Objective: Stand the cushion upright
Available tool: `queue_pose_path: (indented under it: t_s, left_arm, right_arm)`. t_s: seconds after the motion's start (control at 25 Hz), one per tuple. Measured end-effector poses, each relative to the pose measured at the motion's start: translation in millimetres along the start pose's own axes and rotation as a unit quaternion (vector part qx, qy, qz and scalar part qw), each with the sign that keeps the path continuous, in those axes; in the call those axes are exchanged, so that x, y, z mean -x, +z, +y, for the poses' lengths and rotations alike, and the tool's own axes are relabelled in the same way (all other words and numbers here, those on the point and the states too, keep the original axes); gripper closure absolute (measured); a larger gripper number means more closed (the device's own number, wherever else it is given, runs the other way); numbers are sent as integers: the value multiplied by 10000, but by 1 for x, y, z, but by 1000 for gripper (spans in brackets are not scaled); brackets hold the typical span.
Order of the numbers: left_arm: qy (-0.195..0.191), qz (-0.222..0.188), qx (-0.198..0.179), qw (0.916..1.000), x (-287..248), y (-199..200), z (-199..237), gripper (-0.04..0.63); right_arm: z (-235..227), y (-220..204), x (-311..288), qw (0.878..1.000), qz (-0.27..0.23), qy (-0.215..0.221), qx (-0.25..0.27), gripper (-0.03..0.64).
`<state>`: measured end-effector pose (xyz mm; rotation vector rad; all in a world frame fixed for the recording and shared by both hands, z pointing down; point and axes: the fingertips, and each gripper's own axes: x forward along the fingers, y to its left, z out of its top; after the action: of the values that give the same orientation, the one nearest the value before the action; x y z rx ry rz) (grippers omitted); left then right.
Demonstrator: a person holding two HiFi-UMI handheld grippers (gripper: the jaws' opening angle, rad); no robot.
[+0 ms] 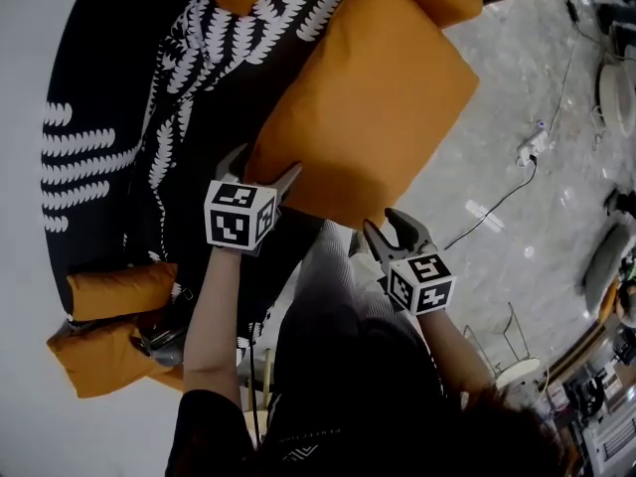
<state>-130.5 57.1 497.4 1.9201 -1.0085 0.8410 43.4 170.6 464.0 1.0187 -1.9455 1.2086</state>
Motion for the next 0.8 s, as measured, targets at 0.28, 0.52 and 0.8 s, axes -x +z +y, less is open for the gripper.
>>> queue_pose_path:
  t_s: [0.28, 0.52, 0.8]
  left_arm:
    - [-249, -31, -60, 9997, -6, 4, 2, 134]
    - [-434, 282, -15, 9987, -29, 7, 0, 123]
    - [-583, 584, 129, 9965, -28, 11, 7, 127]
  right_arm:
    - [7, -5, -7, 9999, 109, -8, 0, 445]
    - [1, 1, -13, 9998, 202, 6, -30, 445]
    - [8, 9, -13, 9997, 239, -14, -80, 445]
